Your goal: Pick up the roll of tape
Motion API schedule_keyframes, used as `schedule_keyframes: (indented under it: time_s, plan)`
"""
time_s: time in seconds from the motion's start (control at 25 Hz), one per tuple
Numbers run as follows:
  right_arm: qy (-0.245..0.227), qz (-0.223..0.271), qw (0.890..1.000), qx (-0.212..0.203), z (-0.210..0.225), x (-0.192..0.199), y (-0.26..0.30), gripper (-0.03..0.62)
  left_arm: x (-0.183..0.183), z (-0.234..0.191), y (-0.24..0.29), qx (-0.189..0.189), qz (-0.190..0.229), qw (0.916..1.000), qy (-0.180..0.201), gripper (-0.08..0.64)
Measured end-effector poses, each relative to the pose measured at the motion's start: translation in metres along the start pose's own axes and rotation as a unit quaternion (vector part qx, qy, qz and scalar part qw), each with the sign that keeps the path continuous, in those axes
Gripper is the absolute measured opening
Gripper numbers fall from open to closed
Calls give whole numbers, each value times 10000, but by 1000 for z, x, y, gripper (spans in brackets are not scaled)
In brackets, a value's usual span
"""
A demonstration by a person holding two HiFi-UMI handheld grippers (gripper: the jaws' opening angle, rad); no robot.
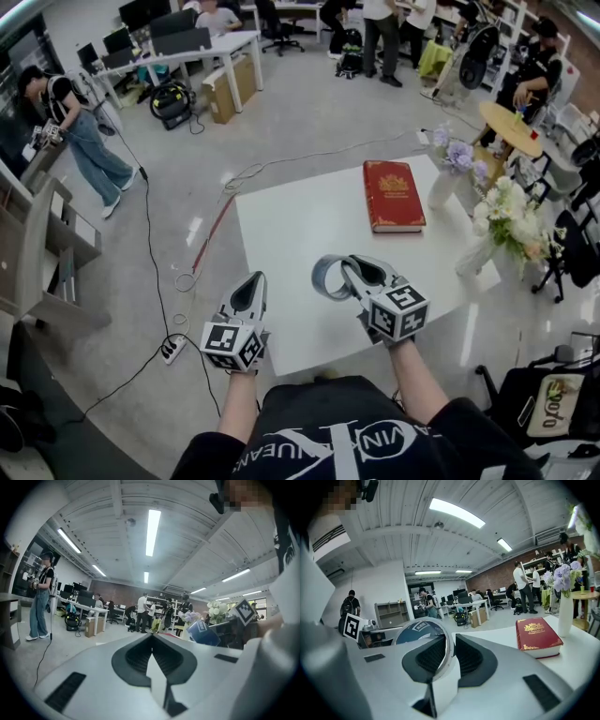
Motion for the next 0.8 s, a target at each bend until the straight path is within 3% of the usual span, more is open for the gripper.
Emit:
schedule_keyframes:
  time_s: [0.8]
  plan:
    - [-92,141,9998,-44,-5,-11,1,75,-10,-10,-3,-75,93,9999,19,0]
Point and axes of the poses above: the fingertips, and each gripper's own axes: y forward along the fingers, z to its right, x out of its underside, the point moved 2 cm from there along -y, backward along the fingers, and after that the axes turned 12 degrees about -z, right-handed, at the moved point
